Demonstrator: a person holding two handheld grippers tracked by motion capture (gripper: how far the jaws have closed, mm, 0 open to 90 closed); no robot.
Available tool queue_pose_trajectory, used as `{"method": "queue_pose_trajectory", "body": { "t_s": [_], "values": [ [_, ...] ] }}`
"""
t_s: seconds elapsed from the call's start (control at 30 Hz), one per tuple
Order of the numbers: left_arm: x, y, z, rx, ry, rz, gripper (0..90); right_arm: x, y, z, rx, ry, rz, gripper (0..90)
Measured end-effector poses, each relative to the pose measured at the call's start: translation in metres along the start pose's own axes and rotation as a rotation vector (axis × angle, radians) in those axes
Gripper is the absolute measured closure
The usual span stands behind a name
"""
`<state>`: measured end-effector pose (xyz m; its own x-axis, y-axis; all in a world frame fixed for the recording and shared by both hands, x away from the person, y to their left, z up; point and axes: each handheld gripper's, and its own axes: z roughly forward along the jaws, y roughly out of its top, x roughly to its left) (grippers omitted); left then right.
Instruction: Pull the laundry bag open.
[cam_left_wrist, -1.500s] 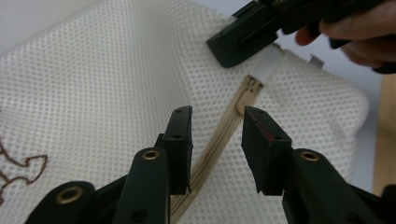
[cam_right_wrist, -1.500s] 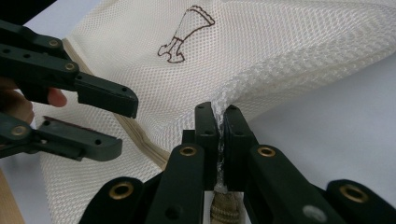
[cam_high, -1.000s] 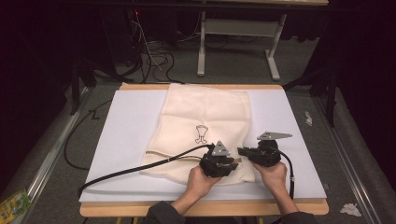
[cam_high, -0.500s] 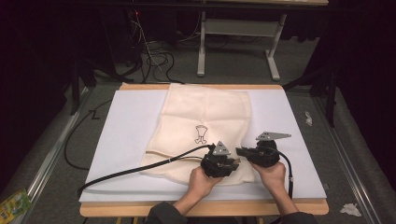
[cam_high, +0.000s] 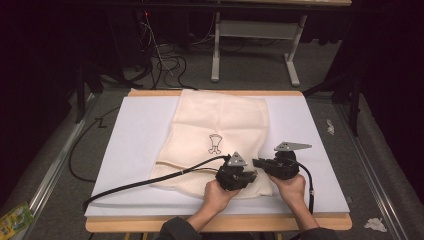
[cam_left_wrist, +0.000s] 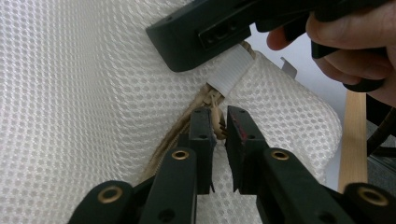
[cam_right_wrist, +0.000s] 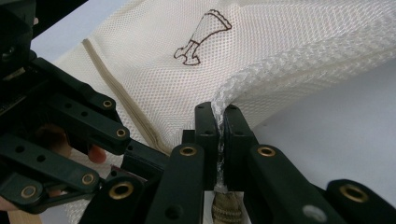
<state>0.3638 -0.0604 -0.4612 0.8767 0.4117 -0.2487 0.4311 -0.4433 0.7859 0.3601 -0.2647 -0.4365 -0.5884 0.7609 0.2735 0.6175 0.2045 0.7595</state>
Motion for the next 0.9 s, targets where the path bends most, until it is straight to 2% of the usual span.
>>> {"method": "queue_pose_trajectory", "body": {
  "t_s": [0.13,0.57,0.8,0.9],
  "values": [
    [0.002,0.0,-0.001,0.014,-0.004,0.018,86.1,0.0,0.0,0.0,0.0,0.002,-0.005,88.1],
    [0.002,0.006,-0.013,0.04,0.008,0.05,86.8,-0.003,-0.003,-0.002,-0.007,0.015,-0.014,88.1],
    [0.002,0.006,-0.015,0.047,0.005,0.057,86.9,-0.001,-0.003,-0.003,0.01,0.007,-0.033,88.1],
    [0.001,0.006,-0.016,0.052,0.015,0.065,86.9,-0.002,-0.004,-0.003,0.005,0.012,-0.024,88.1]
  ]
}}
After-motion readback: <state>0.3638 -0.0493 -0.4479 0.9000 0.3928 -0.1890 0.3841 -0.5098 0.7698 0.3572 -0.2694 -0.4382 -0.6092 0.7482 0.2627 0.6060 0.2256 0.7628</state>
